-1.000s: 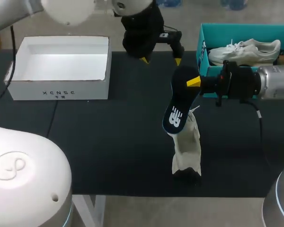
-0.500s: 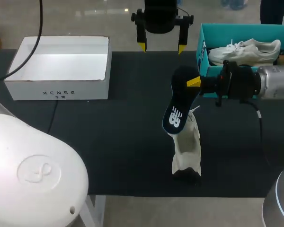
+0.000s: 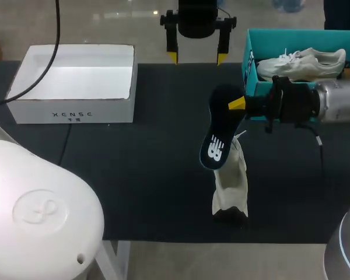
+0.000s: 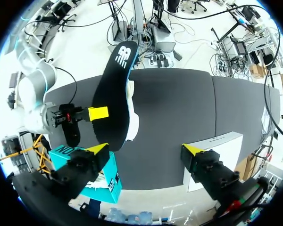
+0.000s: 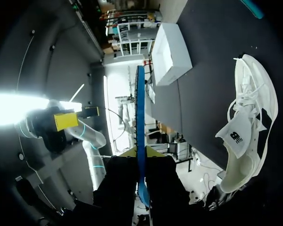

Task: Take the shoe out of the shoebox, open the shoe tongue, remove and reinsert the insole, then place the shoe into the shoebox

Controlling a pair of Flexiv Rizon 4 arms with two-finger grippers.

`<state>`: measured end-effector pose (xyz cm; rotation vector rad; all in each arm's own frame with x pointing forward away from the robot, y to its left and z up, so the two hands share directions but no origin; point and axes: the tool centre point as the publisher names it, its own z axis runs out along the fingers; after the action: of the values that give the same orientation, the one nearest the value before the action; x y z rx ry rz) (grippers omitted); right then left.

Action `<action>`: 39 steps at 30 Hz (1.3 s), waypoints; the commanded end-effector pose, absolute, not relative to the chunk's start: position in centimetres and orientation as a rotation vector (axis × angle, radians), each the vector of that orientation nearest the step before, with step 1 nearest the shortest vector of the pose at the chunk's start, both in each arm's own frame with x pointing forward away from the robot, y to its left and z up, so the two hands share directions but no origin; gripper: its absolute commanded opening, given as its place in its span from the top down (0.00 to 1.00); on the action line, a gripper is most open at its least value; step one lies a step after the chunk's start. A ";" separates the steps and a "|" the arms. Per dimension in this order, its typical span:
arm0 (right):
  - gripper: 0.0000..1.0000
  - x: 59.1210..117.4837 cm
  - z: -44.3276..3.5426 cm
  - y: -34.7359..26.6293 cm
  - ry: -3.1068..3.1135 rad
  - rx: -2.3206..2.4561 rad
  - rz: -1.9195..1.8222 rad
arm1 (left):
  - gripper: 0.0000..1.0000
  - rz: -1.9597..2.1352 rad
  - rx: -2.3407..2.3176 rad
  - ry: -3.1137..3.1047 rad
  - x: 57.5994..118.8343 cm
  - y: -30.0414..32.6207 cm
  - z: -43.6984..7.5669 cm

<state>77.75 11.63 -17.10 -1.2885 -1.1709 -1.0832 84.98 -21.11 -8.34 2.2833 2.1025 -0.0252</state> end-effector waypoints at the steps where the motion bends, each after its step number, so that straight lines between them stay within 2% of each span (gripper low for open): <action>1: 1.00 78.2 -17.6 12.8 -1.185 -1.276 -1.061 | 0.00 -0.030 2.275 2.092 84.7 -20.7 -8.5; 10: 1.00 78.2 -18.4 15.3 -1.197 -1.238 -1.008 | 0.00 -0.030 2.275 2.092 84.7 -20.7 -8.5; 30: 1.00 78.0 -18.3 15.2 -1.208 -1.284 -0.971 | 0.00 -0.030 2.275 2.092 84.7 -20.7 -8.5; 32: 1.00 78.0 -18.3 15.2 -1.208 -1.284 -0.971 | 0.00 -0.315 2.207 2.046 84.6 -20.0 -7.9; 34: 1.00 78.0 -18.3 15.2 -1.208 -1.284 -0.971 | 0.00 -0.794 2.107 1.902 84.4 -18.7 -7.1; 39: 1.00 78.0 -18.3 15.2 -1.208 -1.284 -0.971 | 0.00 -1.396 1.661 1.572 84.0 -14.5 -7.5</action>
<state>78.16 15.18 -18.33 -1.2805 -1.2071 -0.9712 83.88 -19.03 -6.22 2.2697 2.0825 -0.2740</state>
